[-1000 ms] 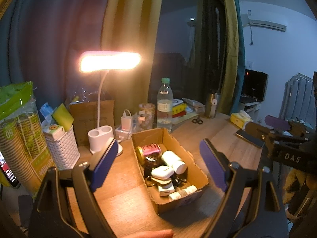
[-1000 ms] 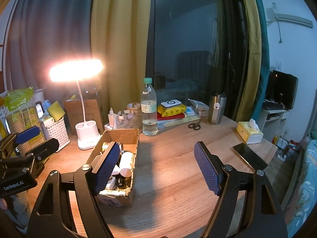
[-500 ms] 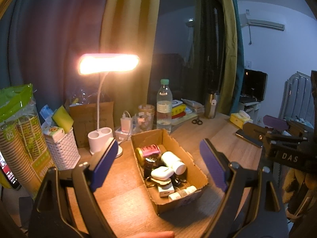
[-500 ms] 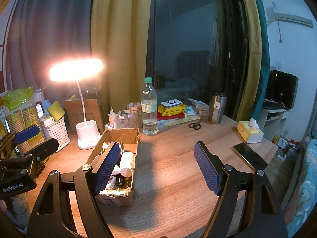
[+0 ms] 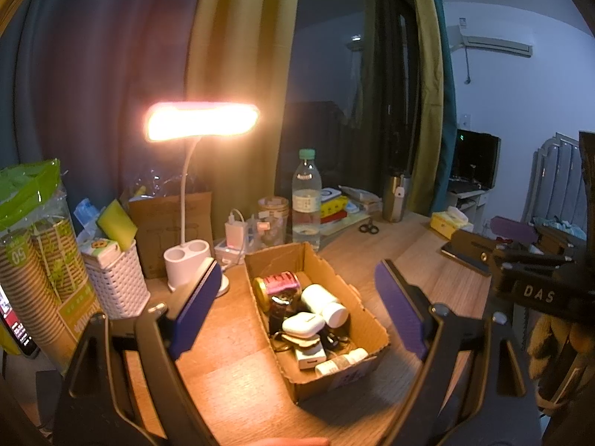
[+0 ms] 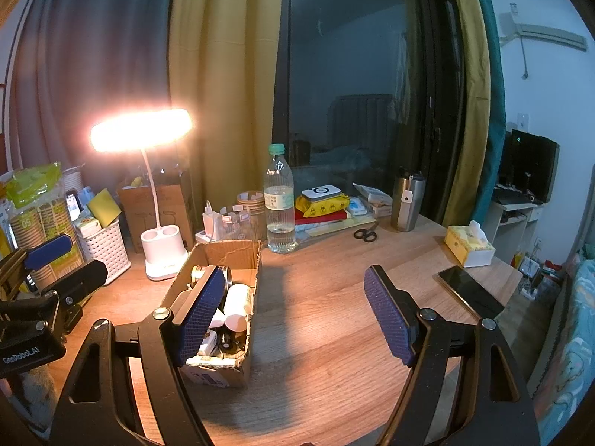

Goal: Organize rigid objects

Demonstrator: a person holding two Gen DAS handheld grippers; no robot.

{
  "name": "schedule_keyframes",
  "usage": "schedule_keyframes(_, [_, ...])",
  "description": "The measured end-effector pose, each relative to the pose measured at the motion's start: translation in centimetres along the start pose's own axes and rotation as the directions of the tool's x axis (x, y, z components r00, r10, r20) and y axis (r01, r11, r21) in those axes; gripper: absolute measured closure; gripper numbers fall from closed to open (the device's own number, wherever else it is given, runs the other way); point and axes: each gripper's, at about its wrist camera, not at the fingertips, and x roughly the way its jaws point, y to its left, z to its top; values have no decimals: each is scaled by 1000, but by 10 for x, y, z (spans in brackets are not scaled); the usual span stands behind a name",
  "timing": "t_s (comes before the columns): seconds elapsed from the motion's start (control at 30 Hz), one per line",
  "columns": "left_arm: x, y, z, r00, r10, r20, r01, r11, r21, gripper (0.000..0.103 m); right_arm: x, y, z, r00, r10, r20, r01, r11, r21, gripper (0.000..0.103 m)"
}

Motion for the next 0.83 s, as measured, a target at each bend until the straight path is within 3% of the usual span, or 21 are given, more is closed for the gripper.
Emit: schedule_keyframes(0.83, [10,1,-3,1000,9,-15,-9,1000,9,17,7,0,-7,1000,10,-17,-10,1000,2,23])
